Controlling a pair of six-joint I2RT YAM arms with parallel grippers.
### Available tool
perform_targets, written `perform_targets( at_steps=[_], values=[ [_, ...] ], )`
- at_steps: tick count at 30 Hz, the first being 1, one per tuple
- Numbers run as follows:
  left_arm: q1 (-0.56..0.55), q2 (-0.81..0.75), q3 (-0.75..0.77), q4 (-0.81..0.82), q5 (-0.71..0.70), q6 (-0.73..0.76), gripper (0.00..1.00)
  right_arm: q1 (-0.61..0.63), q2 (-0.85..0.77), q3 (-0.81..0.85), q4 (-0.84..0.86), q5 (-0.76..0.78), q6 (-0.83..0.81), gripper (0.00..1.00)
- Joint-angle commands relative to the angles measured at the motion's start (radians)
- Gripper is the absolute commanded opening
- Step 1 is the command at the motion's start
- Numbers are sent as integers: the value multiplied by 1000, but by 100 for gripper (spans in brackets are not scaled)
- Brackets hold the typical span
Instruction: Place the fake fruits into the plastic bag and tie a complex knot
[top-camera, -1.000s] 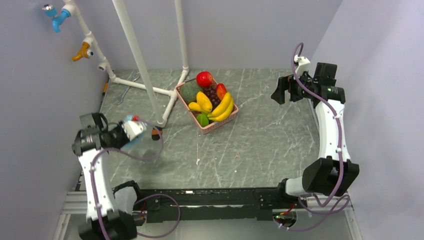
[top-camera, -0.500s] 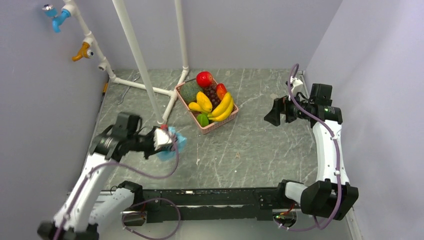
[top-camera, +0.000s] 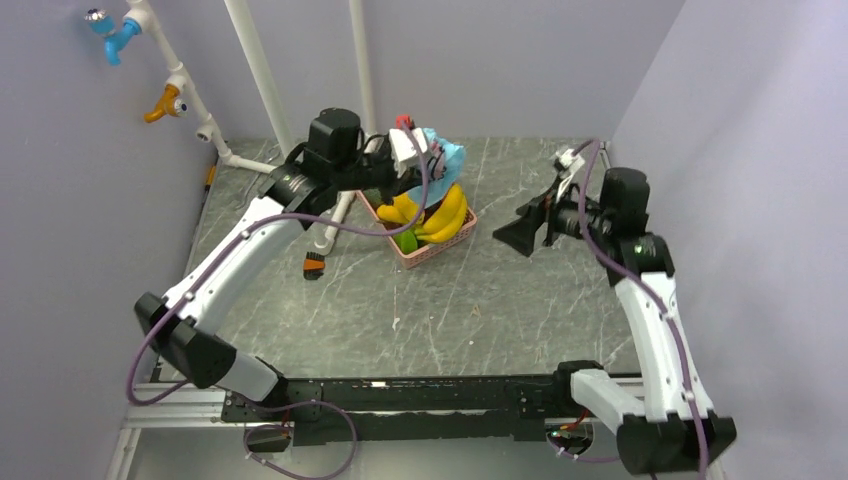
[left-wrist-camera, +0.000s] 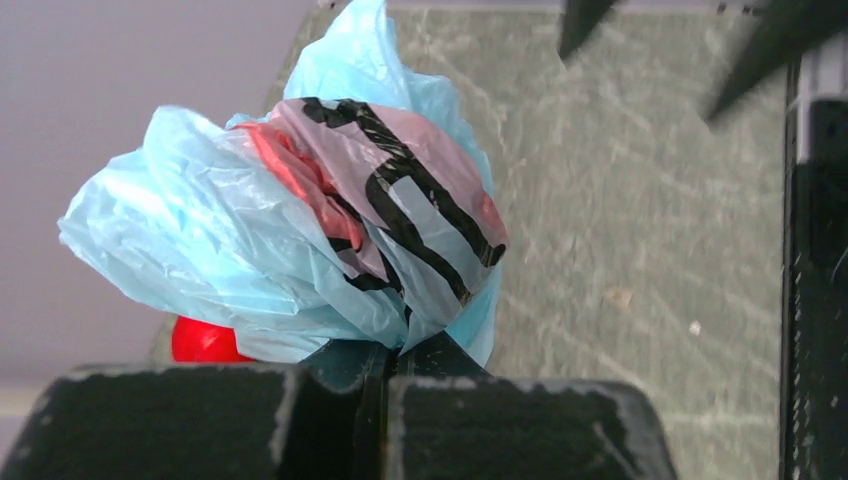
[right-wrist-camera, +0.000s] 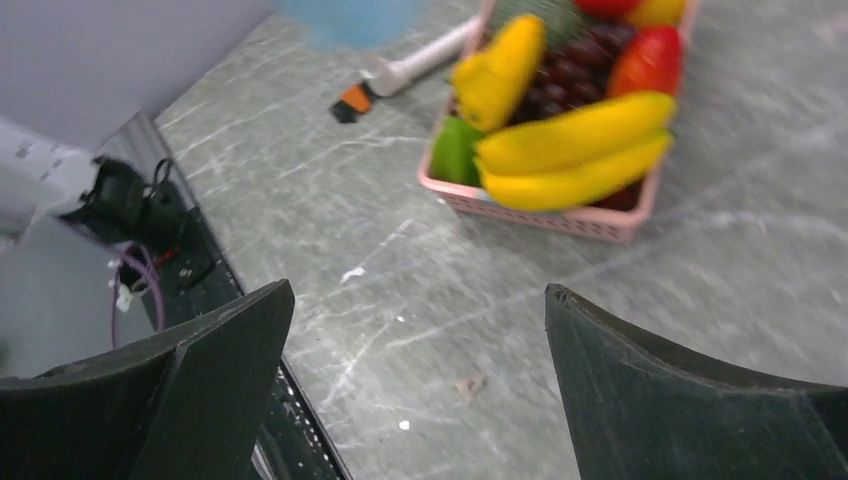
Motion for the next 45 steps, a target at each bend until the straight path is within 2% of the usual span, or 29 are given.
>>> perform_targets(
  at_steps=[1, 10, 11, 13, 14, 15, 16, 17, 20, 23, 26, 33, 35, 36, 37, 41, 45],
  values=[
    [-25, 90, 79, 153, 143, -207, 0, 148, -114, -111, 371, 87, 144, 100],
    [-49, 125, 81, 243, 333, -355, 0, 333, 38, -57, 509, 172, 76, 100],
    [-50, 126, 85, 245, 350, -368, 0, 344, 49, -50, 501, 170, 43, 95],
    [-50, 126, 96, 229, 371, -380, 0, 350, 60, -34, 478, 188, 14, 74],
    [-45, 123, 102, 215, 384, -379, 0, 351, 59, -31, 470, 199, 9, 57],
    [-37, 120, 103, 202, 392, -381, 0, 349, 51, -28, 461, 207, -9, 37],
    [-24, 116, 103, 192, 399, -384, 0, 348, 38, -28, 446, 223, -32, 8],
    [-3, 109, 98, 184, 402, -392, 0, 346, 21, -27, 422, 247, -54, 0],
    [94, 82, 71, 168, 393, -394, 0, 299, -28, -15, 299, 273, -150, 0],
    [176, 57, 59, 71, 371, -252, 0, 124, -47, -10, 189, 177, -157, 0],
    [202, 26, 42, -30, 349, -95, 0, -34, -29, 15, 106, 105, -200, 0],
    [188, -7, 8, -48, 303, 46, 0, -61, 0, 90, 15, 38, -285, 0],
    [153, -13, 3, -54, 268, 116, 0, -54, 30, 152, -10, -54, -276, 53],
    [127, -14, 1, -51, 258, 133, 0, -33, 42, 179, -6, -83, -252, 89],
    [106, -11, 3, -46, 250, 142, 0, 1, 47, 200, 14, -78, -225, 98],
    [52, 16, 21, -35, 243, 119, 0, 190, 22, 220, 127, 25, -185, 100],
    [16, 31, 33, -22, 255, 110, 0, 271, 61, 227, 218, 41, -107, 100]
  ],
)
